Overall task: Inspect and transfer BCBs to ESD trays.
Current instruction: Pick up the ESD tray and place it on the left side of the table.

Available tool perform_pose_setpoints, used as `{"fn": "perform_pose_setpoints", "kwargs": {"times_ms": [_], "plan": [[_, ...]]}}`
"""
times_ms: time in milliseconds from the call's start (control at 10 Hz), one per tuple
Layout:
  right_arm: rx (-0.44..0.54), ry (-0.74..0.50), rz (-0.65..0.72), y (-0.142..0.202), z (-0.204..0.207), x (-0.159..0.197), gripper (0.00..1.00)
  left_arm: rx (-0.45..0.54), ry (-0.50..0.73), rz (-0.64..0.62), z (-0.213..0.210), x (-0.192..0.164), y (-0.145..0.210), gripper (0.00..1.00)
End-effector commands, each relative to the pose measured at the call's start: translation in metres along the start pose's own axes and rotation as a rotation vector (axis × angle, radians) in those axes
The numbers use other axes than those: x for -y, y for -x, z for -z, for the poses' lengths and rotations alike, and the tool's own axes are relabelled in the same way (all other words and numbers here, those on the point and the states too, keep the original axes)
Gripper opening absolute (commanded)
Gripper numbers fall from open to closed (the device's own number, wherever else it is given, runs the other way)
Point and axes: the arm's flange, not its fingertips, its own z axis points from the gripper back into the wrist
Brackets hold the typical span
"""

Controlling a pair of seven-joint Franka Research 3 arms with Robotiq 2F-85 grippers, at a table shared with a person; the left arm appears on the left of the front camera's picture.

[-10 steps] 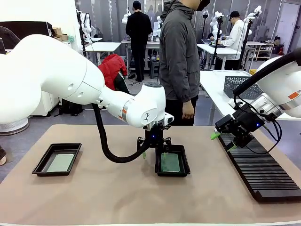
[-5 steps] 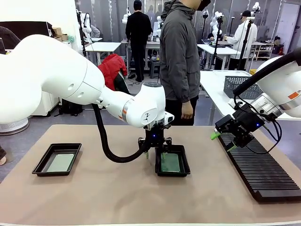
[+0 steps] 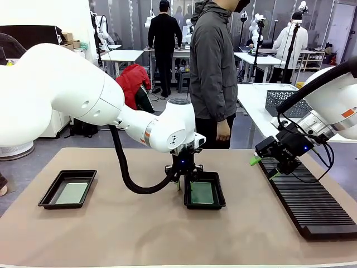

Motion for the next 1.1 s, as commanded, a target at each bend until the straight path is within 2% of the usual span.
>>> {"fn": "perform_pose_setpoints", "kwargs": {"times_ms": [0,600,1000], "plan": [[0.009,0.002,0.015,0.0004,0.0006,-0.0016,1.00,0.003,0.045,0.007,0.0005,-0.0077,0.0018,0.37],[0.009,0.002,0.015,0.0004,0.0006,-0.0016,1.00,-0.025,0.039,0.006,0.0024,-0.0114,0.0007,0.02],[0.009,0.002,0.015,0.0004,0.0006,-0.0016,1.00,-0.025,0.042,-0.024,0.0012,-0.0154,0.0012,0.00]]}}
